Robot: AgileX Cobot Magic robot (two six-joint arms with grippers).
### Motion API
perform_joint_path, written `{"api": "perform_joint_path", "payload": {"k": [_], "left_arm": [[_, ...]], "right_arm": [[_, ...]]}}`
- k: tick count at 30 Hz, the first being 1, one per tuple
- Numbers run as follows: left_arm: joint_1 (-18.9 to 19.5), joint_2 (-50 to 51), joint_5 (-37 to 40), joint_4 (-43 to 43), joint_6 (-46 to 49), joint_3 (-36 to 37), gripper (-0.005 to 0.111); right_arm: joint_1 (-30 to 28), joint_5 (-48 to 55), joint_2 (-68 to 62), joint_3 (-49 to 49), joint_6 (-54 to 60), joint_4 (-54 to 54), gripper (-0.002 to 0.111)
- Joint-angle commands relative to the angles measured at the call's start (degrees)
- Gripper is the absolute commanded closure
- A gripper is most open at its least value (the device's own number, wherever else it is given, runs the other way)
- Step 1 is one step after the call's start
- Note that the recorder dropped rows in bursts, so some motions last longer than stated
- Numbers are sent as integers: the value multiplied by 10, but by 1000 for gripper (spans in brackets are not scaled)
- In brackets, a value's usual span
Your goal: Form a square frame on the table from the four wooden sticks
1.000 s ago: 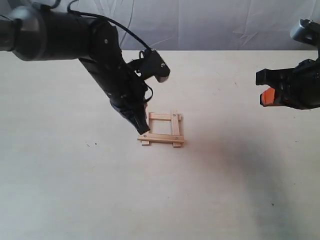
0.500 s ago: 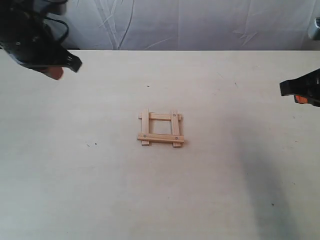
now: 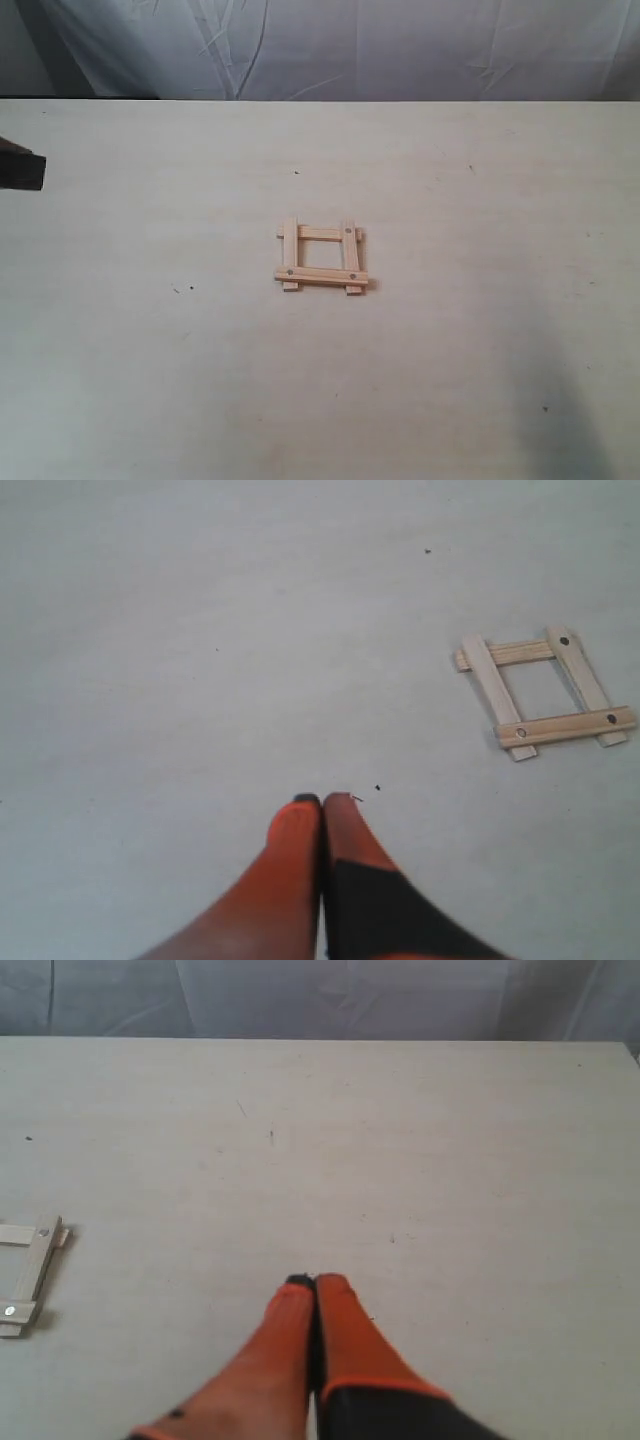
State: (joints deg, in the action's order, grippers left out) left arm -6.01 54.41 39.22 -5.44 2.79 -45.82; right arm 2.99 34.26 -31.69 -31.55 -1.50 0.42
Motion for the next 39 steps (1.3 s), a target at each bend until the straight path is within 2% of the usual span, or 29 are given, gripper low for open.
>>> {"api": "perform_joint_path", "payload": {"k": [1,20,25,32,39], "left_arm": [[2,-65,-32,7,10,51,107],[2,-91,-20,16,10,55,107],[2,-91,-20,16,10,55,107],[2,-90,-20,17,10,55,107],[2,-90,-20,17,10,55,107]], "right_arm": [[-2,1,67,29,-2,-12,108],[-2,-5,102,32,-2,1,108],[-12,-7,149,47,-2,-4,108],[-57,-21,238,121,-2,-4,108],[-57,-58,302,199,-2,-4,108]]}}
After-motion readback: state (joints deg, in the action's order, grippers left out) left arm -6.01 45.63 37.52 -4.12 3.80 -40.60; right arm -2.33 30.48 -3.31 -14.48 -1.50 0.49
